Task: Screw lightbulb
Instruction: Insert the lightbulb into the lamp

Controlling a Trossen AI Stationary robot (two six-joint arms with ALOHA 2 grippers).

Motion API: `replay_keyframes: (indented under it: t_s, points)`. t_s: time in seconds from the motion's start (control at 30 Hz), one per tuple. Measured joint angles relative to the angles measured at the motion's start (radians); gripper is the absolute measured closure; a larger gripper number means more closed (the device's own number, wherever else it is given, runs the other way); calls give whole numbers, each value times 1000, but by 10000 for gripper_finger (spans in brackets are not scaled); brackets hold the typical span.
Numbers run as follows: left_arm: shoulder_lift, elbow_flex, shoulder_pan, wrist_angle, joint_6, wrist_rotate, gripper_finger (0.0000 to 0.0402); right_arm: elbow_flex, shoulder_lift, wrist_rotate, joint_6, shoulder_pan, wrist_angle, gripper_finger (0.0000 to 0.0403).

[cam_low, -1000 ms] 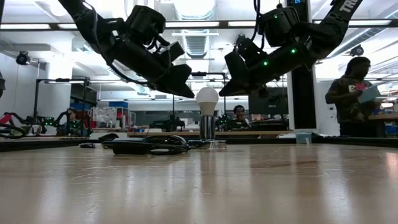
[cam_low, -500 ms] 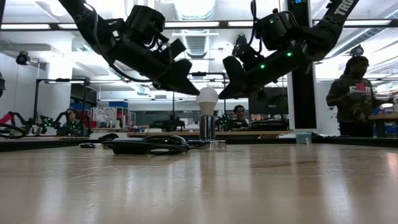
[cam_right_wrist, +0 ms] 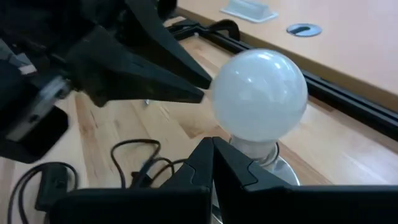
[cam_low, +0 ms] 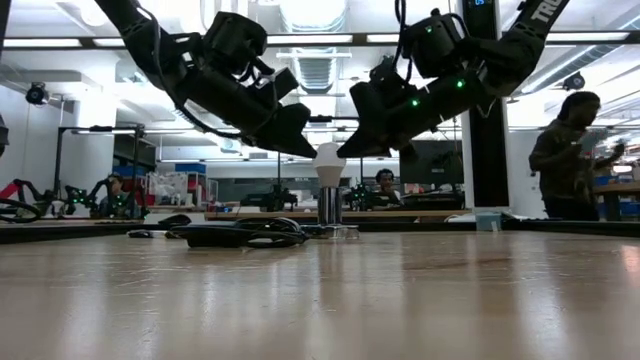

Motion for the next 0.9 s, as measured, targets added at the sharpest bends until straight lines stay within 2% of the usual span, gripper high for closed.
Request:
replay_keyframes:
  t_s: [0.13,0.3,0.4,0.67,0.9]
  points:
    - [-10,0,0,-41,-5,-10,361,0,-10,22,-1,6,-31,403]
    - [-48,0,-7,-120,-24,-19,361,0,-56,135,-25,-3,-149,403]
    - [-55,0,-8,-124,-24,-17,361,2,-69,153,-34,-33,-159,403]
    - [-56,0,2,-100,1,-16,361,47,-50,21,-26,-122,-173,403]
    - [-57,0,7,-59,29,-16,361,69,-50,-23,-36,-127,-170,403]
